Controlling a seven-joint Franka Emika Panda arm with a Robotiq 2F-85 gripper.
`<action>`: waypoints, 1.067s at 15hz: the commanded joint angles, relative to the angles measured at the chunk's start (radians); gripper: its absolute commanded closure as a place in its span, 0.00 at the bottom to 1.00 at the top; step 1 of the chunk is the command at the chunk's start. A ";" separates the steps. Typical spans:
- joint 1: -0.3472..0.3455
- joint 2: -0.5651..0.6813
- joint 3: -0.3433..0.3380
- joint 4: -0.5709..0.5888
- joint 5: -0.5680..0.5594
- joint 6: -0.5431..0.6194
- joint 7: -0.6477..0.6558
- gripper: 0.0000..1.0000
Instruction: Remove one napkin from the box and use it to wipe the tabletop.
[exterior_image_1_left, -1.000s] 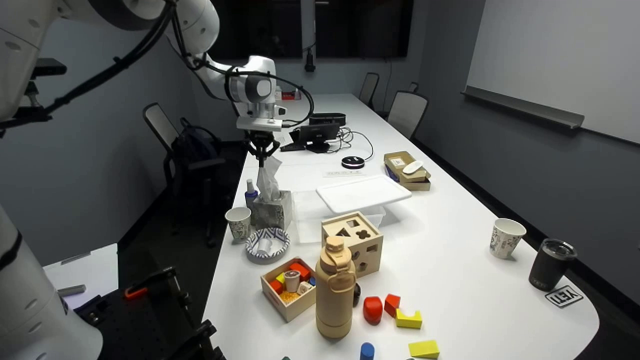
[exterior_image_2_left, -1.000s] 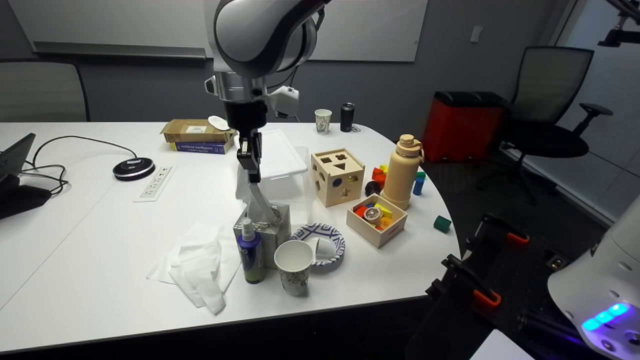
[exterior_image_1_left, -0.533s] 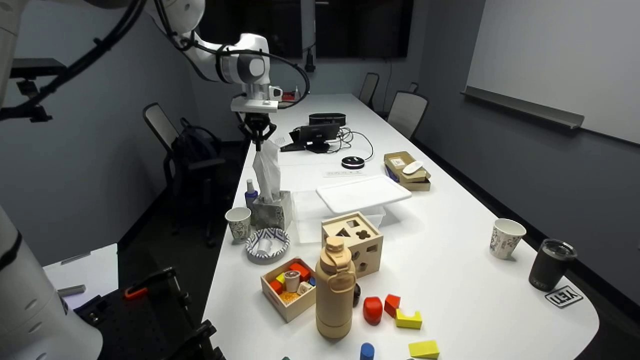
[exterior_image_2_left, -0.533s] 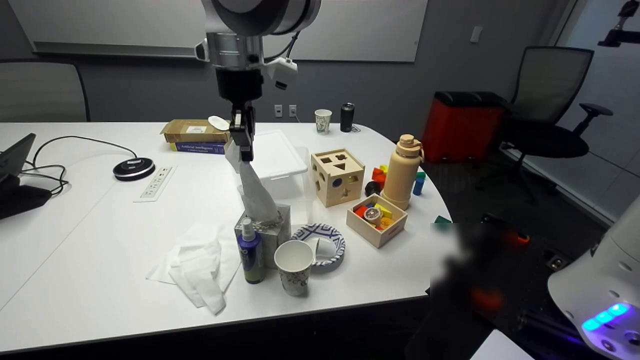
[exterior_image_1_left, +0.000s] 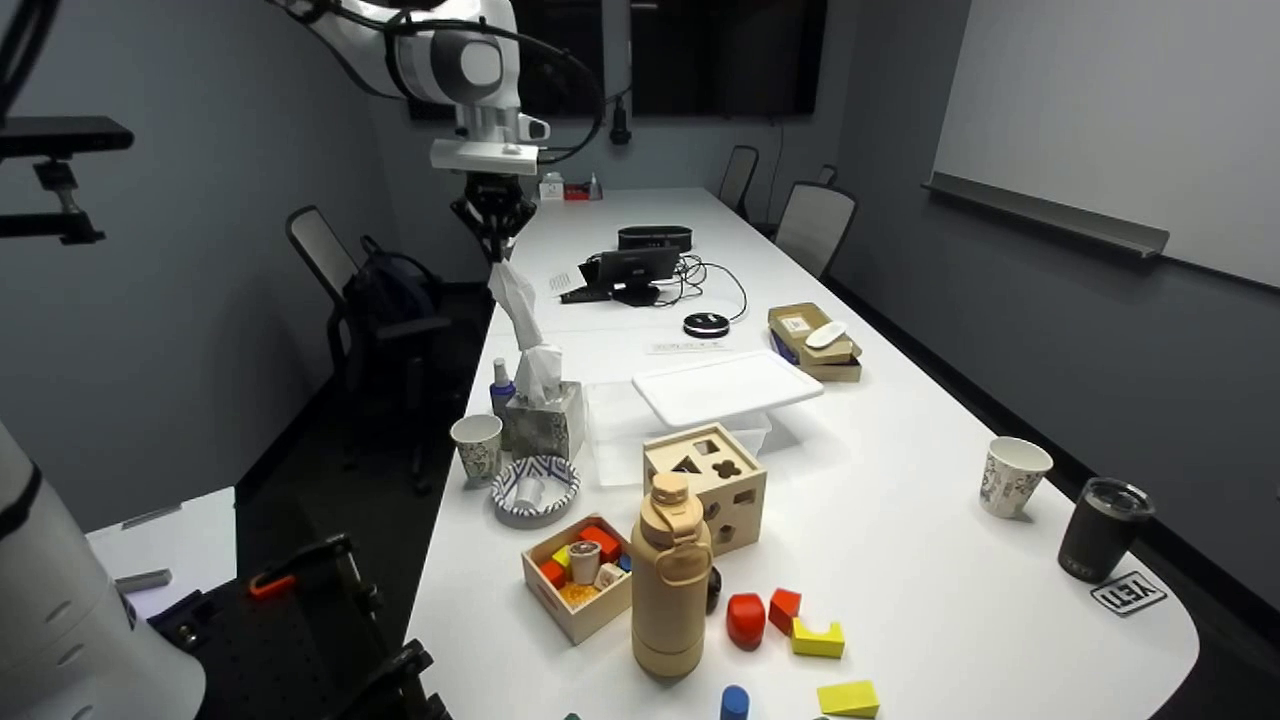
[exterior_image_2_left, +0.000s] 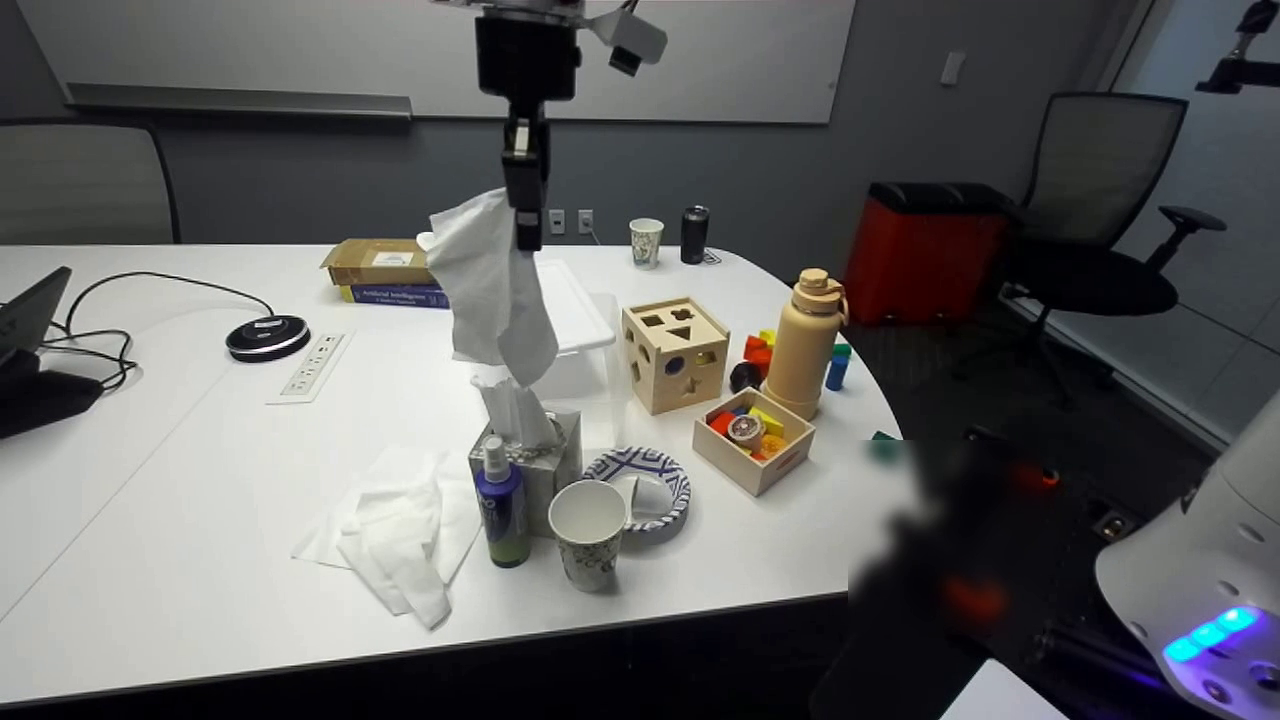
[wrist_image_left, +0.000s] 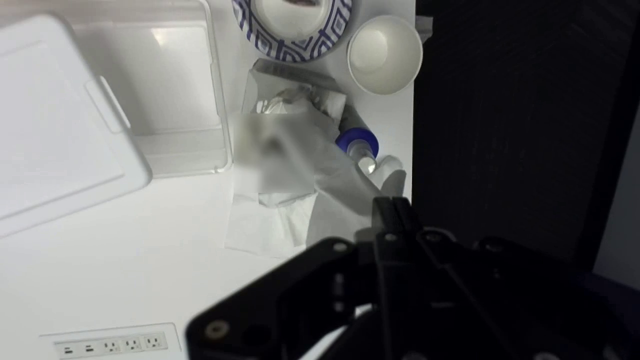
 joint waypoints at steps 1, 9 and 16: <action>-0.029 -0.142 -0.051 -0.107 0.021 -0.133 0.009 1.00; -0.042 -0.053 -0.134 -0.260 0.023 -0.189 -0.005 1.00; -0.058 0.224 -0.132 -0.297 -0.038 -0.022 0.014 1.00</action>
